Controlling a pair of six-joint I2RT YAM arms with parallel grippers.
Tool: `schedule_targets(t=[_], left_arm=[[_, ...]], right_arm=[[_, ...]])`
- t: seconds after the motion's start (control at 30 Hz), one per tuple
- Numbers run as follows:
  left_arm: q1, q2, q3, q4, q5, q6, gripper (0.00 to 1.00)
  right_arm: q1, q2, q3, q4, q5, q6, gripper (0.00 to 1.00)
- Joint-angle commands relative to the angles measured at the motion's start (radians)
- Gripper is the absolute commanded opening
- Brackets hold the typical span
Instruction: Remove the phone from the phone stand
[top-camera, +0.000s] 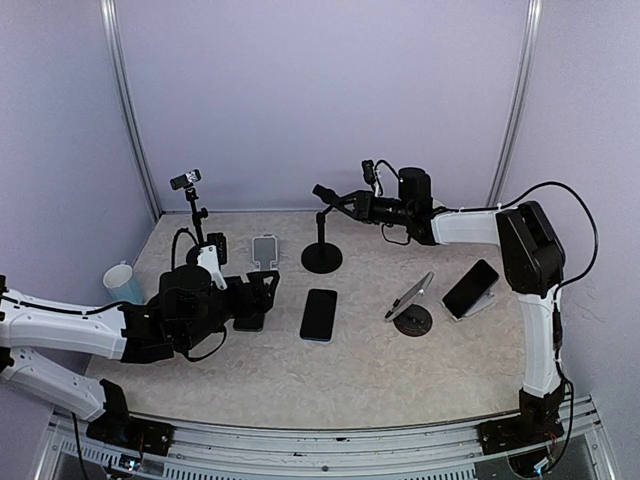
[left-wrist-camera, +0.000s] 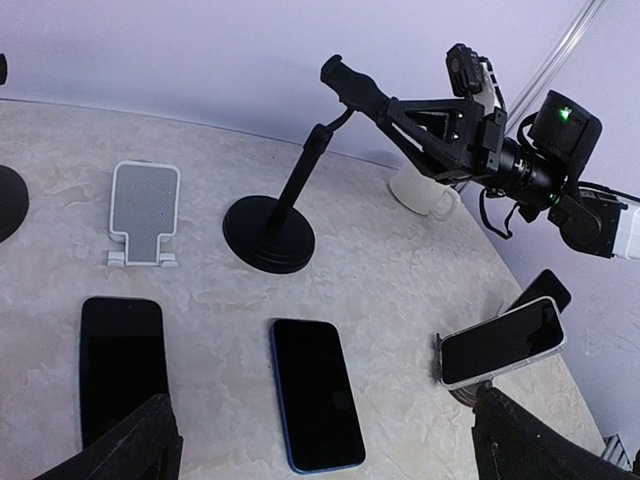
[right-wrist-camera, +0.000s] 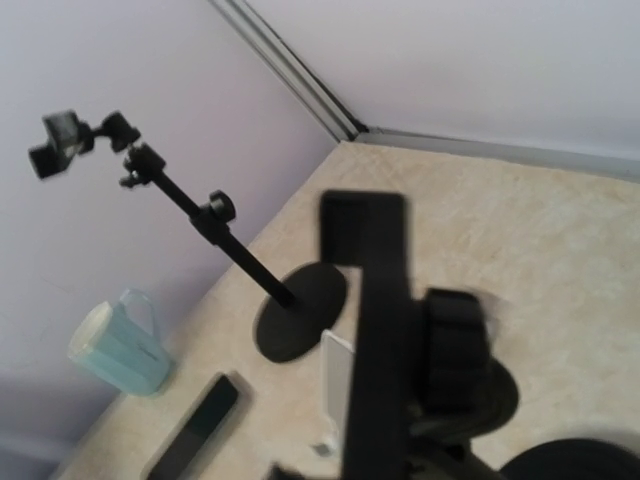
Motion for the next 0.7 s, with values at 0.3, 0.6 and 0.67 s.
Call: schedule_targets(t=[0.3, 0.6, 0.67], left_arm=[[0.014, 0.074, 0.062, -0.005, 0.073, 0.062, 0.99], [0.014, 0.103, 0.066, 0.028, 0.1, 0.089, 0.99], [0.017, 0.112, 0.068, 0.04, 0.126, 0.127, 0.99]], right_arm=[[-0.02, -0.147, -0.1, 0.017, 0.009, -0.038, 0.68], [-0.024, -0.327, -0.229, -0.092, 0.091, -0.069, 0.77], [-0.025, -0.381, -0.272, -0.11, 0.097, -0.074, 0.78]])
